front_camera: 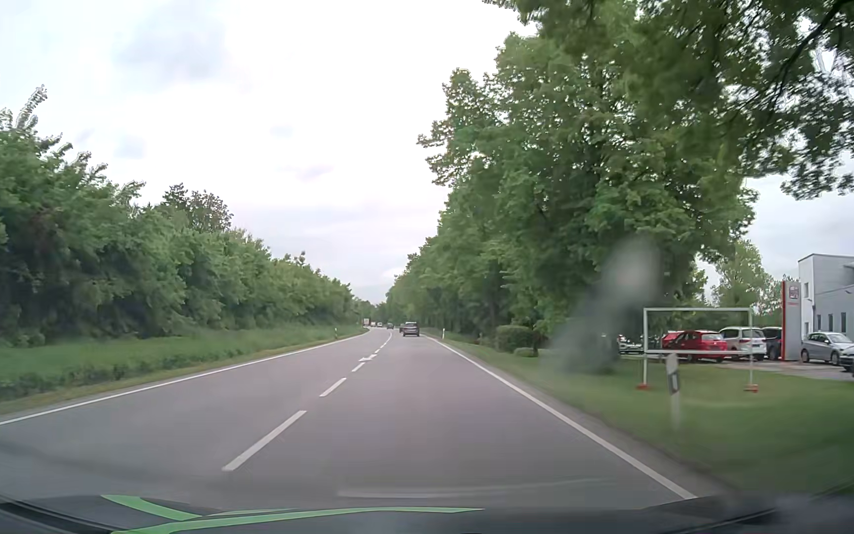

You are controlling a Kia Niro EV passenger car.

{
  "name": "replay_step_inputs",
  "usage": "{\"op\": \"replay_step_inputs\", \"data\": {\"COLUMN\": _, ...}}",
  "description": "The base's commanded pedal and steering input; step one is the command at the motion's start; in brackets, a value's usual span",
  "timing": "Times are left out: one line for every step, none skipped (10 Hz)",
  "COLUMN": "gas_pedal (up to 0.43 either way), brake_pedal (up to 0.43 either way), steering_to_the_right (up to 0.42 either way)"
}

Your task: Follow the waypoints while adhering to traffic rules and regulations

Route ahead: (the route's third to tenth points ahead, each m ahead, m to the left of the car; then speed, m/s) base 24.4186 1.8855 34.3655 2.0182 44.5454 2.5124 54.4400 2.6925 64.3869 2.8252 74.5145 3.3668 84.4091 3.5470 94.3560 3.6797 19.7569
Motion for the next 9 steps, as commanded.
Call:
{"op": "replay_step_inputs", "data": {"gas_pedal": 0.429, "brake_pedal": 0.0, "steering_to_the_right": -0.002}}
{"op": "replay_step_inputs", "data": {"gas_pedal": 0.398, "brake_pedal": 0.0, "steering_to_the_right": -0.002}}
{"op": "replay_step_inputs", "data": {"gas_pedal": 0.39, "brake_pedal": 0.0, "steering_to_the_right": -0.002}}
{"op": "replay_step_inputs", "data": {"gas_pedal": 0.378, "brake_pedal": 0.0, "steering_to_the_right": -0.002}}
{"op": "replay_step_inputs", "data": {"gas_pedal": 0.37, "brake_pedal": 0.0, "steering_to_the_right": -0.002}}
{"op": "replay_step_inputs", "data": {"gas_pedal": 0.331, "brake_pedal": 0.0, "steering_to_the_right": -0.002}}
{"op": "replay_step_inputs", "data": {"gas_pedal": 0.299, "brake_pedal": 0.0, "steering_to_the_right": -0.003}}
{"op": "replay_step_inputs", "data": {"gas_pedal": 0.26, "brake_pedal": 0.0, "steering_to_the_right": -0.003}}
{"op": "replay_step_inputs", "data": {"gas_pedal": 0.15, "brake_pedal": 0.0, "steering_to_the_right": -0.004}}
